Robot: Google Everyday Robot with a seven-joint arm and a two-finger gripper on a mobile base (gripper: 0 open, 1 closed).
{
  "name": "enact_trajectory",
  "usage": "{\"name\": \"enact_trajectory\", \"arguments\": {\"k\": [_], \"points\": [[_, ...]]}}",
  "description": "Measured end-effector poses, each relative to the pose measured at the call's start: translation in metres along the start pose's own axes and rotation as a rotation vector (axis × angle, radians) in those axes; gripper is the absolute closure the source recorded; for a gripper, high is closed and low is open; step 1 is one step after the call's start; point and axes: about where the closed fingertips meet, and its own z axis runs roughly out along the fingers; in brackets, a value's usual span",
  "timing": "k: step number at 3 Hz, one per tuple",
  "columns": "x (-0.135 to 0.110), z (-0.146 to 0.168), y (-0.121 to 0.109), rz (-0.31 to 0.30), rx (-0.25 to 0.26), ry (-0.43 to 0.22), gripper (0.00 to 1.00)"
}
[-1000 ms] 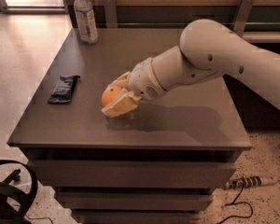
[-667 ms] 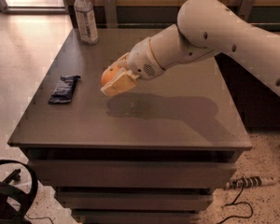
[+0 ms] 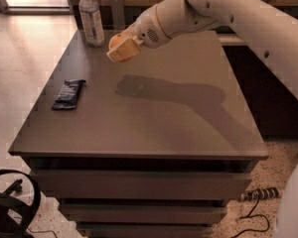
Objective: Move orange near blue plastic bottle
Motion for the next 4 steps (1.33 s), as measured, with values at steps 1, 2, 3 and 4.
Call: {"name": "enact_trajectory", "arguments": {"k": [1,2,3,4], "points": [[-0.014,0.004,-0.046,0.046,0.087,-0.052,1.00],[-0.022,0.009,-0.089,0.099,0.183,-0.072,1.00],[-0.022,0.010,-0.089,0.099,0.183,-0.072,1.00],[-0.021,0.018,-0.089,0.099,0.180,-0.045,1.00]]}}
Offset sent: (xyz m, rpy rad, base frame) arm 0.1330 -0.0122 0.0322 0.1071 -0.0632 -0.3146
